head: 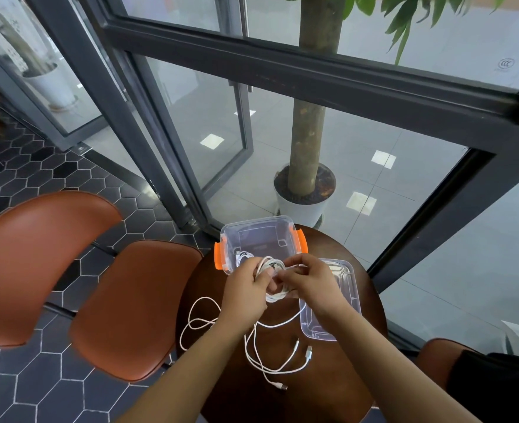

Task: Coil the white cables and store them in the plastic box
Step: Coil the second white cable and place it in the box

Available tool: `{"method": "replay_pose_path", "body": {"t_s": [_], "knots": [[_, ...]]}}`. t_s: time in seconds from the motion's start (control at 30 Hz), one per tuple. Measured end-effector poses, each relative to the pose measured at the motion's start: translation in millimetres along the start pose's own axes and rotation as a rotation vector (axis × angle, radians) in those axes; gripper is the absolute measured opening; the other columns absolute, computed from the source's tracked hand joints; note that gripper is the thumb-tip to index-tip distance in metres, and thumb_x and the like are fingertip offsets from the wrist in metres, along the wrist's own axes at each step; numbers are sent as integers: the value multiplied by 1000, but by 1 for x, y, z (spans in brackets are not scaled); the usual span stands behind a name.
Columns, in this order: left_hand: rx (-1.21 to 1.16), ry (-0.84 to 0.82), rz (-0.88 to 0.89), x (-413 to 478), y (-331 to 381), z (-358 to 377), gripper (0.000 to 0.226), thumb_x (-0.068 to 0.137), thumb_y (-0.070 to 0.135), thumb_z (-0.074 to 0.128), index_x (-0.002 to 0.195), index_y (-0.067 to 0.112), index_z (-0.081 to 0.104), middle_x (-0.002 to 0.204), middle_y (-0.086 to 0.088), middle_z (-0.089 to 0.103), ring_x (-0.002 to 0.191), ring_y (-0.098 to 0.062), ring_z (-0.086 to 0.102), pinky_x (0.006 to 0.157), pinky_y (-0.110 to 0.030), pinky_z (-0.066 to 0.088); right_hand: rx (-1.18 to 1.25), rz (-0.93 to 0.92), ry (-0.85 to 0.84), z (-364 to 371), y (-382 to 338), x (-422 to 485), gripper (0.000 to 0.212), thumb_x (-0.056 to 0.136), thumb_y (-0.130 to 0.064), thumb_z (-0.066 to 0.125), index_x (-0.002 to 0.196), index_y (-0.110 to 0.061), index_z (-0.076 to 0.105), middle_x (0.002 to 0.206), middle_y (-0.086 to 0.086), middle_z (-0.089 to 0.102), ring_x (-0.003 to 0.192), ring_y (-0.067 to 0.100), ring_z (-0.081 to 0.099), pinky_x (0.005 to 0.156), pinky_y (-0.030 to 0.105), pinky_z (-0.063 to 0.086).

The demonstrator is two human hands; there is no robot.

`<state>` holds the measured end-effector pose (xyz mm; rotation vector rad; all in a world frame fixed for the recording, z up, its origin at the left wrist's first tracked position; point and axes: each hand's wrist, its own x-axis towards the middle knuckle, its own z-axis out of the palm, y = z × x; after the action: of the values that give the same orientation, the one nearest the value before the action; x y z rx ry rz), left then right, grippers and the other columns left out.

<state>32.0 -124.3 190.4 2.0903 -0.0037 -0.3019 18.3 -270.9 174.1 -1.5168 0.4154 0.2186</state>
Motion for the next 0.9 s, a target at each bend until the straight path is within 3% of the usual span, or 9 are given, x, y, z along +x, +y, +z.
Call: {"method": "replay_pose_path", "body": {"t_s": [0.17,0.33,0.43,0.53,0.9], "knots": [[-180,-97,-56,-3,3,-7,14,99,15,56,104,17,70,75,-1,70,70,-10,66,63,-28,53,36,-41,29,-5,-2,-7,11,87,-9,75,98,-9,70,88,13,76,81,25,76,67,31,61],[-409,-94,-194,-7,9,-9,26,103,15,48,100,16,74,90,-14,77,81,-27,73,66,-35,56,77,-43,31,-6,-2,-11,11,88,-9,74,98,-8,71,89,11,76,81,21,76,65,25,60],[-516,-102,-290,-6,9,-10,35,106,26,41,105,12,73,93,-13,78,81,-28,73,71,-37,56,91,-32,29,-8,-1,-9,10,88,-7,73,98,-5,72,91,15,76,83,24,76,67,30,62],[-575,-137,-363,-3,4,-13,31,106,25,43,112,13,72,98,-11,78,89,-27,71,75,-38,54,69,-38,20,-11,3,-7,8,89,-4,72,96,-4,72,91,18,76,83,29,76,72,37,64],[-677,-188,-493,1,-10,-15,21,98,14,59,115,8,70,101,-12,78,95,-25,71,75,-40,55,-81,-110,20,-10,9,-6,7,90,-7,71,95,-7,75,86,7,78,79,19,77,71,29,63]]}}
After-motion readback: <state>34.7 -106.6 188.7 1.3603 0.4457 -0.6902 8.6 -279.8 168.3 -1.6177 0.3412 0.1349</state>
